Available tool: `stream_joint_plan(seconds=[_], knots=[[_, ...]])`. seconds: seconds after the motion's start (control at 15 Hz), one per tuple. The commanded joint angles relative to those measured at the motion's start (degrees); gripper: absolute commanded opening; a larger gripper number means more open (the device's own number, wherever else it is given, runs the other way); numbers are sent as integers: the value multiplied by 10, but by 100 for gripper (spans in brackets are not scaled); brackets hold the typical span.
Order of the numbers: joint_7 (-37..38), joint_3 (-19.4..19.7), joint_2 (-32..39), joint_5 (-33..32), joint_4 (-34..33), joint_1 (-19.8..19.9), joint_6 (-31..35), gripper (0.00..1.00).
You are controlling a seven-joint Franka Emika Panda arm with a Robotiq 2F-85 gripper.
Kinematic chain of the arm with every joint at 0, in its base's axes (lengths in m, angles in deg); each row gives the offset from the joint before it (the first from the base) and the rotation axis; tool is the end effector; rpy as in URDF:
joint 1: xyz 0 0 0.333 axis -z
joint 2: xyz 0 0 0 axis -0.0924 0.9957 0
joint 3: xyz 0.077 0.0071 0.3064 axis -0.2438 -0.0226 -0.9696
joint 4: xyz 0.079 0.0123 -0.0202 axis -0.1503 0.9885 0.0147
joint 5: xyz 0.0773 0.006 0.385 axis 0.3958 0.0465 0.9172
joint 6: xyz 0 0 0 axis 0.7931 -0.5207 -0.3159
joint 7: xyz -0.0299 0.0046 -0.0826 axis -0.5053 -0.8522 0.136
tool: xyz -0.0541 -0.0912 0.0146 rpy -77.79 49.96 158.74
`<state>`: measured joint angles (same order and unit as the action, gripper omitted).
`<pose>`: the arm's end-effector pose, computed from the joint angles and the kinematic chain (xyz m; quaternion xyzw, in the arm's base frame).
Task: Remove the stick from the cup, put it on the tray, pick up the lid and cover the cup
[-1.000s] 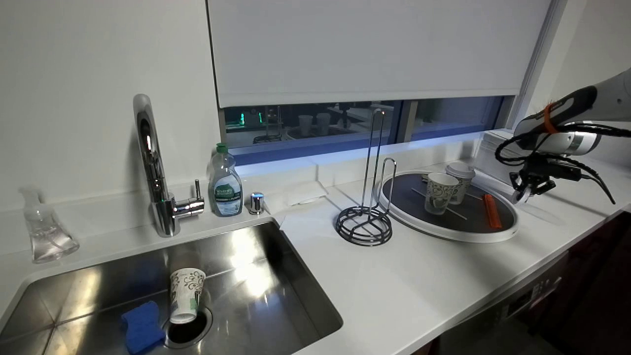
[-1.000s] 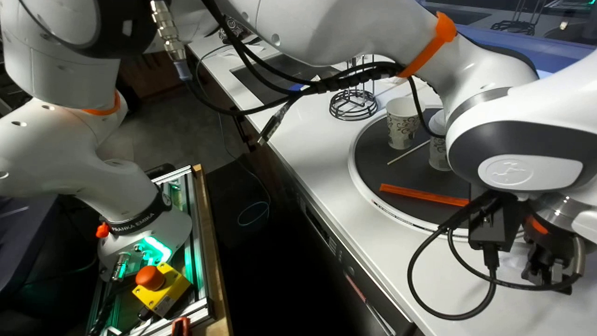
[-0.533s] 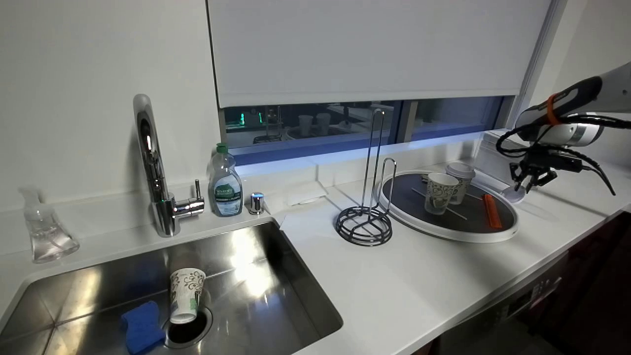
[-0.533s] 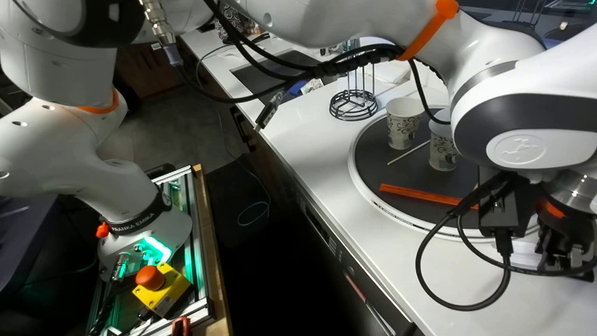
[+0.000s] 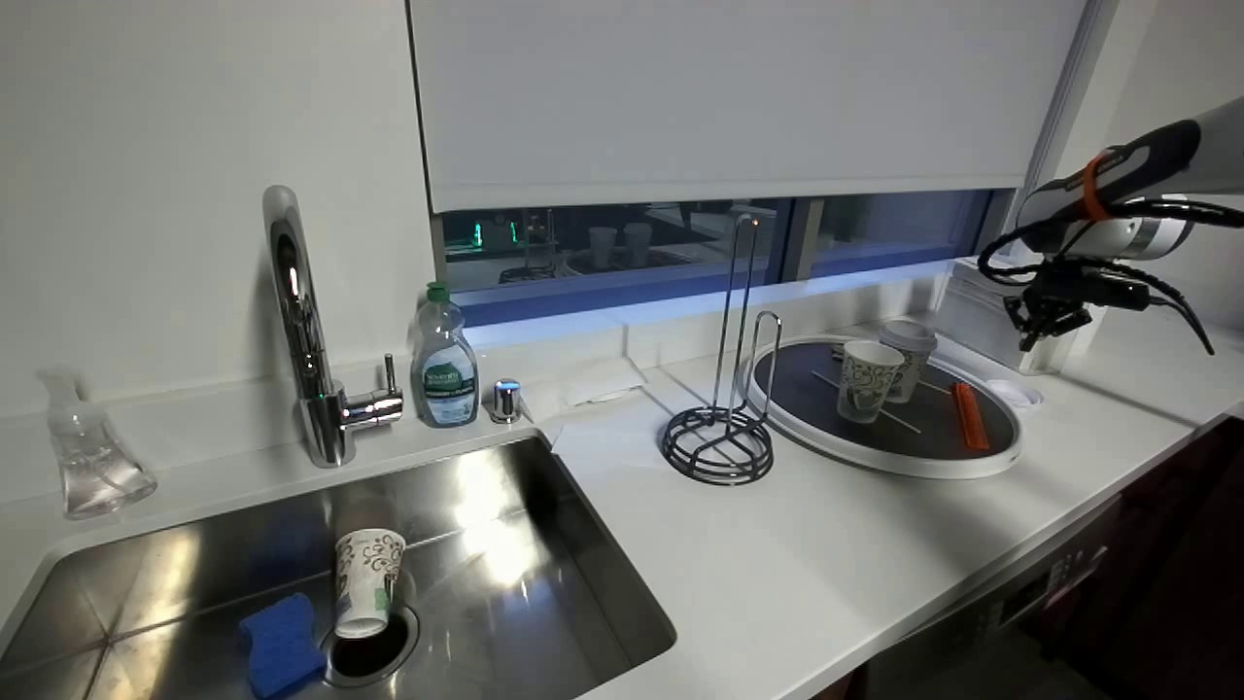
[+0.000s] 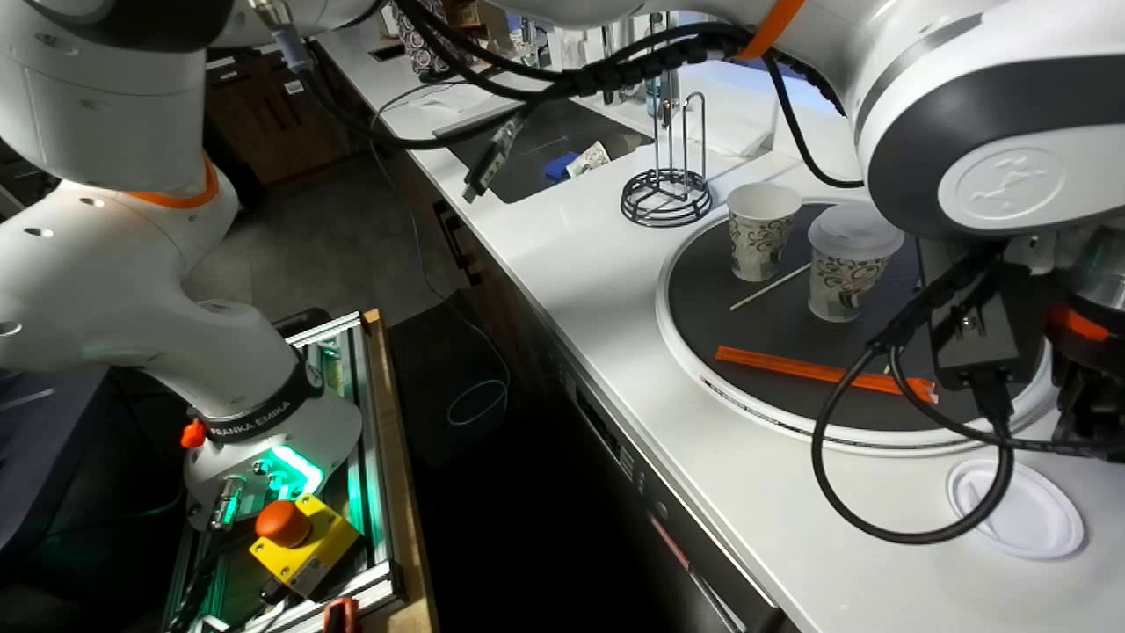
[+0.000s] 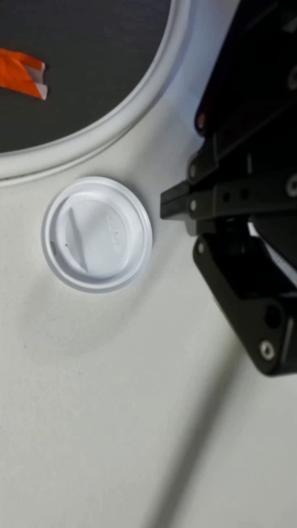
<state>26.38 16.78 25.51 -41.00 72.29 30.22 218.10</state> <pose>0.6101 -0.4307 0.3208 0.9148 -0.3836 0.1197 0.0409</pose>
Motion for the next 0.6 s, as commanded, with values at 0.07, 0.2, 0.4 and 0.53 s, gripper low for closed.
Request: stream_joint_plan(seconds=[0.07,0.2,0.4,0.53], knots=[[5,3,1,-8,5,-4,5,27],[6,5,9,-8,6,-2,7,40],[9,6,23,-3,9,3,11,62],[11,8,35,-2,8,6,14,78]])
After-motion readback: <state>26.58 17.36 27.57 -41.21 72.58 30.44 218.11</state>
